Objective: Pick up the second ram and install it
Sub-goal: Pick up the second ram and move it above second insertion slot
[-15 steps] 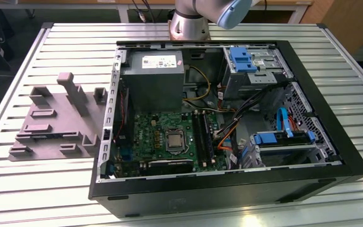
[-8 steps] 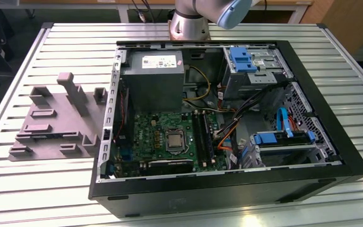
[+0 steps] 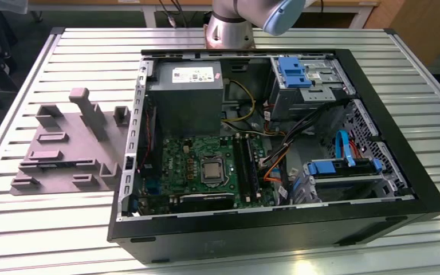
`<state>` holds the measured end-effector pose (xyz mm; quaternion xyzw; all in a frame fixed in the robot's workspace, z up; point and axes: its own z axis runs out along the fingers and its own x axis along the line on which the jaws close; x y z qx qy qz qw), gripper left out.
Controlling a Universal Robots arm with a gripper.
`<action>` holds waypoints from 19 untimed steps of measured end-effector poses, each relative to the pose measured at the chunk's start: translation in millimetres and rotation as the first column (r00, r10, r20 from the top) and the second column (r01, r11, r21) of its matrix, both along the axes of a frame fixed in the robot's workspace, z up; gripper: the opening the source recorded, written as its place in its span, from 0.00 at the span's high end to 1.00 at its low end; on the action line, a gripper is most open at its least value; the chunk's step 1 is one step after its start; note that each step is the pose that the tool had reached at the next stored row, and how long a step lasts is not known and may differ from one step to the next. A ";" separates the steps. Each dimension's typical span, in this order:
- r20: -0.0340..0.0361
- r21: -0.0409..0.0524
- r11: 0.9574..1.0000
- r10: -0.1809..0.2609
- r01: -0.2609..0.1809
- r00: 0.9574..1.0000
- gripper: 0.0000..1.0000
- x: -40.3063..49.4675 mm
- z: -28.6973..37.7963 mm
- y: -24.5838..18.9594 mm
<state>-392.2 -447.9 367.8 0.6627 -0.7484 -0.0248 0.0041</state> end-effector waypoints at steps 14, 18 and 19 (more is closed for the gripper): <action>0.000 0.000 1.000 0.000 0.000 1.000 0.57 0.0 -6.9 0.0; 0.000 0.000 1.000 0.000 0.000 1.000 0.57 0.0 -7.0 0.0; 0.000 0.000 1.000 0.000 0.000 1.000 0.57 0.0 -7.1 0.0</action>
